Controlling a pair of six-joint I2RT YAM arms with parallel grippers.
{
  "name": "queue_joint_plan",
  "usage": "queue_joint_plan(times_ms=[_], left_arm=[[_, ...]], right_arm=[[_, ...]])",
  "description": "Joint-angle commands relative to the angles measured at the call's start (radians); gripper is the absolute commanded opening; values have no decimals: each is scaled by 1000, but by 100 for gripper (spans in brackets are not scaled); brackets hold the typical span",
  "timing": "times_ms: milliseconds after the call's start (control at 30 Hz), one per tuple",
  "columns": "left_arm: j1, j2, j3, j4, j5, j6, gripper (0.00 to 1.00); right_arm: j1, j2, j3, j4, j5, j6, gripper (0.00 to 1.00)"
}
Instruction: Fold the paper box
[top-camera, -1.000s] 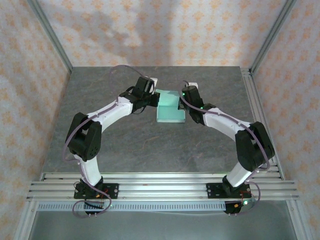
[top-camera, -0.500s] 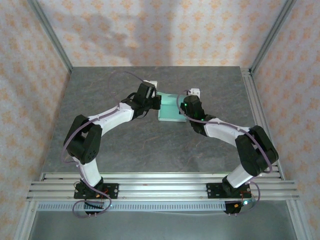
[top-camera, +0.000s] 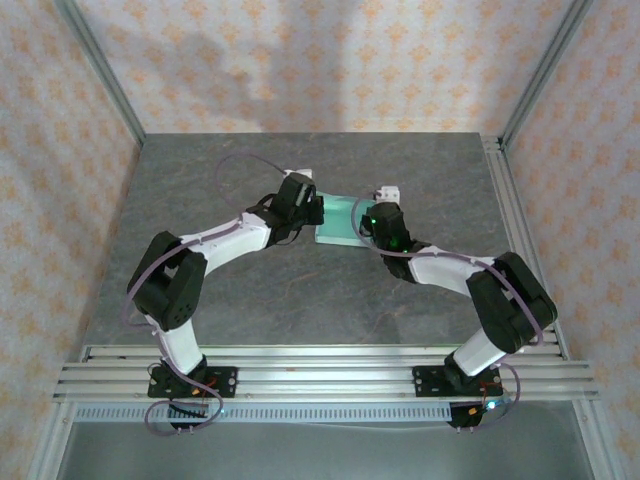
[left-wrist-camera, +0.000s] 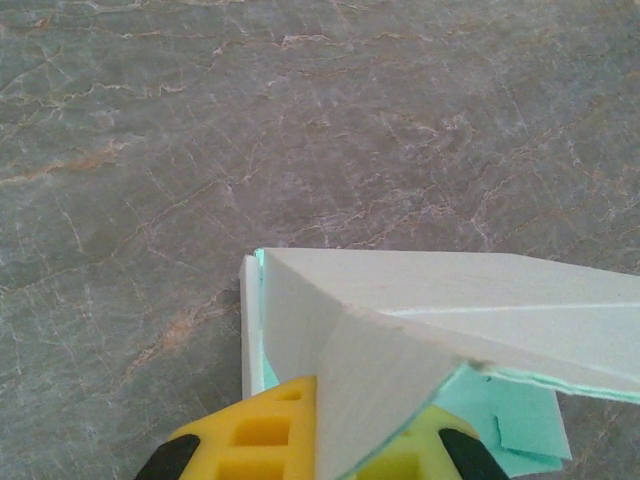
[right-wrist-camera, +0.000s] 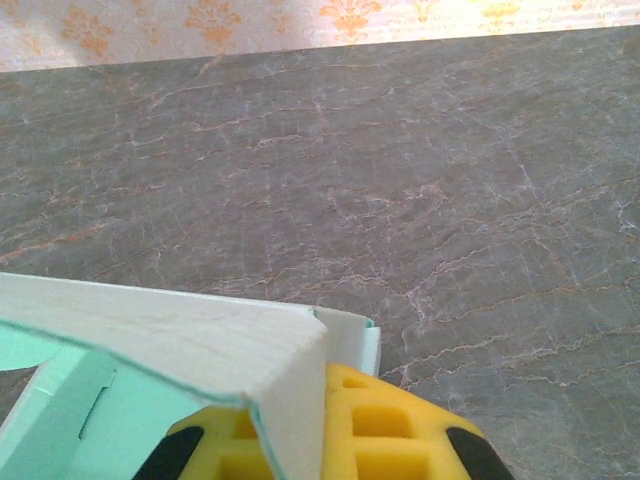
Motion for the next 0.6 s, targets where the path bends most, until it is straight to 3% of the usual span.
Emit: queue_joint_plan(times_ms=[0,567], left_arm=[[-5,-30,-37,-19,-51,-30,0],[-47,-47,-143,40,-97,-24,0]], right_arm=[[7,-41,-37,102,-2,-2,0],[51,-44,-164,230,38,-10,5]])
